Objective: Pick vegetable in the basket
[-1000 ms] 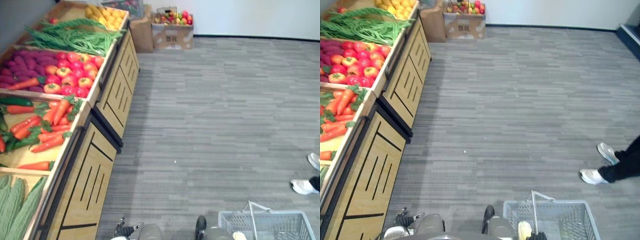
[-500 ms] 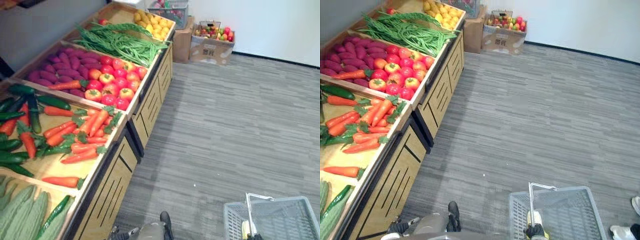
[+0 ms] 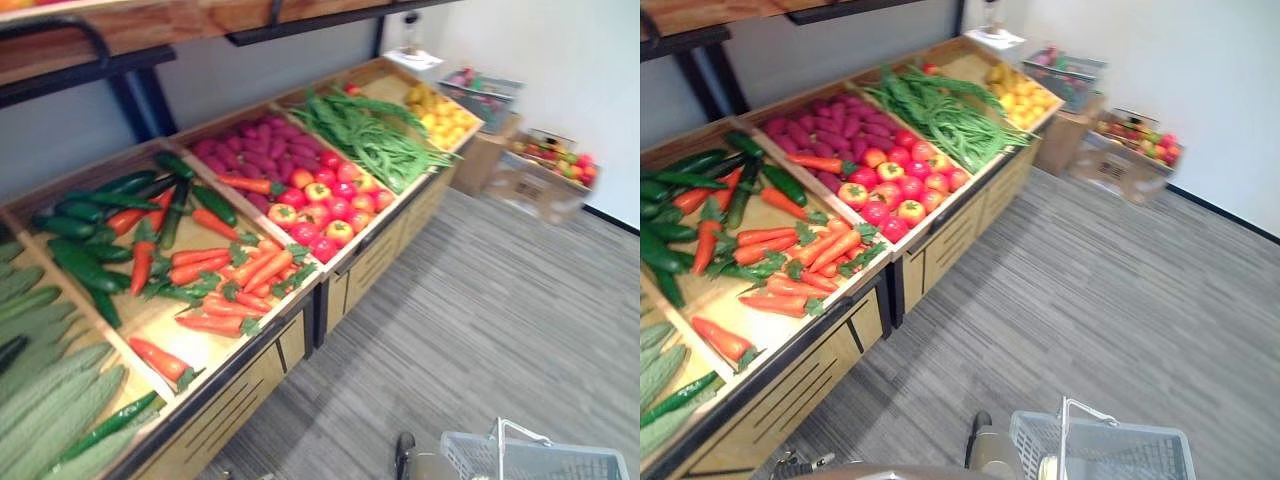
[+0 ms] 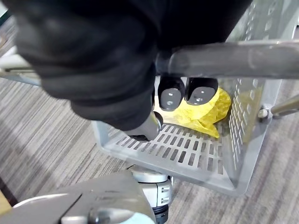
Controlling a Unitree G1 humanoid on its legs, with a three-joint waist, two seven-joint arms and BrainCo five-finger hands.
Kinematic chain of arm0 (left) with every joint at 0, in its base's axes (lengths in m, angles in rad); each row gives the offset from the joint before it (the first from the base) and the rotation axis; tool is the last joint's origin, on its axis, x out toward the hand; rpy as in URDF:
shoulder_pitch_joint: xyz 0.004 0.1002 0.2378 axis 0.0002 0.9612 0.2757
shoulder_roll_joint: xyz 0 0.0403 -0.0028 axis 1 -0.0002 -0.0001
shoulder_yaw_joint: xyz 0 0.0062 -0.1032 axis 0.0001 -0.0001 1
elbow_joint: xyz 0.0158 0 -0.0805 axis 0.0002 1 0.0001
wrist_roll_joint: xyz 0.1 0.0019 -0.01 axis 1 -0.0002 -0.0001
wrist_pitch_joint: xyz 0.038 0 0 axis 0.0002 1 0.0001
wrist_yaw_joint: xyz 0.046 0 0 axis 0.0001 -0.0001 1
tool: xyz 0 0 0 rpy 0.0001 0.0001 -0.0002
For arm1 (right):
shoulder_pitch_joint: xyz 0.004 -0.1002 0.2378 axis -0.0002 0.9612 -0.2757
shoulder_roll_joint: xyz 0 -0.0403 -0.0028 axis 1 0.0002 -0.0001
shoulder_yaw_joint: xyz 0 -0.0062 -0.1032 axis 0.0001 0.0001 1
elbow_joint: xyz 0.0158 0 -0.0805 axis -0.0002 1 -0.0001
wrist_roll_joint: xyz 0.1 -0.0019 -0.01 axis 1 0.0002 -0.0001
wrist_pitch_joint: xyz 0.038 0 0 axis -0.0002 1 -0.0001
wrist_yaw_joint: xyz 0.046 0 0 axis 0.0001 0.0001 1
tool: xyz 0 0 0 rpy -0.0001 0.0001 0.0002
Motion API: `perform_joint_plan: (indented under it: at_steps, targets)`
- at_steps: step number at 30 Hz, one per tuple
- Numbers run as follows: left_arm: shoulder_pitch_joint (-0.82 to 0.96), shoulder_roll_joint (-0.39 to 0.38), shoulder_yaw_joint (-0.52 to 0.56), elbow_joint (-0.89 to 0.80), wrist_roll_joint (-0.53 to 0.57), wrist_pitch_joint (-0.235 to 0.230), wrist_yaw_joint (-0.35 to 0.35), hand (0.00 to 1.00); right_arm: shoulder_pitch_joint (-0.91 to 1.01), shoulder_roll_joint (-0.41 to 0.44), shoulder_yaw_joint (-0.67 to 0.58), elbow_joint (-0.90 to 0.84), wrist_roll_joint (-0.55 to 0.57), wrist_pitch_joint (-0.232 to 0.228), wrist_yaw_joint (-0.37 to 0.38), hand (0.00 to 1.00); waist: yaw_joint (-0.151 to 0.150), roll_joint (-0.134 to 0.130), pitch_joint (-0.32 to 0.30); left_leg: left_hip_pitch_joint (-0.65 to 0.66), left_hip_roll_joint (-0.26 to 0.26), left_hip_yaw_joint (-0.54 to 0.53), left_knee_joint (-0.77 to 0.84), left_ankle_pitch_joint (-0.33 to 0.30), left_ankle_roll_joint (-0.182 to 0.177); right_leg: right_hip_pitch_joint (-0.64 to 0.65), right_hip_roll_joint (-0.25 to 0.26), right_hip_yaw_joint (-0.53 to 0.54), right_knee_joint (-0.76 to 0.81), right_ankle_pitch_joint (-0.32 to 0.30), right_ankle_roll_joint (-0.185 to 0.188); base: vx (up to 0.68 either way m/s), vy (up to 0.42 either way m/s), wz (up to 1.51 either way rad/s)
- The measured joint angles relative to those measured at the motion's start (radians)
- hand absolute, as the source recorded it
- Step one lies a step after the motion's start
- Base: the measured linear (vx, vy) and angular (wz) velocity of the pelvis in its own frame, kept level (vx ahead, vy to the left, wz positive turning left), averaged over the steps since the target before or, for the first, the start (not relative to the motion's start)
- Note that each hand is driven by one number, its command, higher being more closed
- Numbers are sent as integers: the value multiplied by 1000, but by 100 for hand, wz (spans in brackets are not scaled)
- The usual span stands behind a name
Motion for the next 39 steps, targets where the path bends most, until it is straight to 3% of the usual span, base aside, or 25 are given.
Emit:
perform_joint_plan:
  at_steps: [1,2,4,6,10,11,13,14,15,16,17,21,25,28,29,37,39]
  targets:
    - [14,13,18,-10,0,-2,-1,0,14,17,-3,0,-1,0,6,100,2,-43,-10,-5,-10,-54,31,-48,-30,41,-15,88,-40,2,6,484,-779,186]
    - [7,5,26,-8,-5,0,0,0,13,16,-11,3,-1,9,10,100,13,-21,-10,-7,36,-90,60,-76,-50,49,24,50,21,-10,27,368,-661,157]
    - [5,-3,24,-17,-11,-12,-9,0,9,-1,-20,-18,-2,-2,19,100,4,-10,-4,-42,75,-91,68,-32,-73,19,32,-45,154,-125,8,272,-525,138]
    - [6,-12,33,-16,-16,-12,-10,0,7,-20,-19,-16,-3,-2,19,100,4,-1,-6,-63,96,-127,54,14,-105,15,22,-126,221,-185,-17,205,-411,124]
    - [8,-33,65,-16,-97,-12,-1,0,-42,-37,1,-2,-29,-4,19,100,-5,23,-11,-161,139,-152,32,152,-136,41,27,-285,190,-197,-71,205,-337,113]
    - [5,-30,74,-16,-98,-12,1,0,-46,-33,-1,3,-29,-4,17,100,-15,14,-4,-191,151,-101,15,214,-128,72,19,-341,150,-184,-91,209,-256,168]
    - [-4,-27,69,-14,-106,-11,3,0,-50,-24,-3,4,-28,-3,14,100,-23,15,15,-211,168,77,8,271,-119,115,12,-400,115,-173,-110,118,-141,137]
    - [-8,-28,57,-12,-124,-10,4,0,-52,-30,-3,3,-28,-1,10,100,-23,15,24,-218,183,275,11,279,-111,141,10,-438,95,-171,-112,53,-80,127]
    - [-9,-26,45,-1,-124,-6,4,0,-59,-42,-1,3,-28,-1,6,100,-29,32,30,-211,187,433,3,290,-98,165,9,-471,86,-172,-111,42,-57,119]
    - [-10,-24,36,6,-124,-4,4,0,-61,-49,2,3,-28,-1,6,100,-32,27,36,-203,185,478,-12,298,-91,172,8,-475,83,-172,-111,8,-6,95]
    - [-9,-24,22,13,-124,-3,5,0,-67,-60,11,2,-28,-2,7,100,-31,46,28,-188,174,507,-54,315,-84,183,7,-476,70,-172,-111,-39,43,64]
    - [-11,-32,0,23,-122,0,2,0,-76,-88,42,-11,-24,-7,14,100,-35,81,24,-152,139,474,-195,352,-96,222,13,-532,1,-152,-74,-90,107,53]
    - [-9,-28,-22,26,-122,1,-1,0,-76,-82,77,-14,-20,-8,20,100,-33,82,22,-141,110,455,-254,385,-84,234,8,-528,-32,-133,-49,-59,100,28]
    - [-11,-22,-34,58,-121,1,-5,0,-72,-81,85,-14,-20,-8,22,100,-35,79,19,-129,94,445,-255,385,-83,244,-2,-511,-38,-125,-40,-15,55,5]
    - [-15,11,-99,103,-114,-13,-18,0,-51,-65,128,8,-19,-8,24,100,-39,58,-20,-99,102,465,-263,376,-94,261,11,-481,-53,-116,-44,-10,33,-2]
    - [-15,16,-97,103,-115,-13,-18,0,-51,-64,128,7,-19,-10,33,100,-41,53,-22,-92,111,493,-263,372,-97,255,22,-447,-58,-112,-47,7,-3,-9]
    - [-20,17,-94,100,-124,-13,-14,0,-47,-65,124,7,-14,-11,34,100,-56,51,-25,-95,116,493,-263,371,-97,256,30,-446,-60,-109,-48,28,-30,-6]
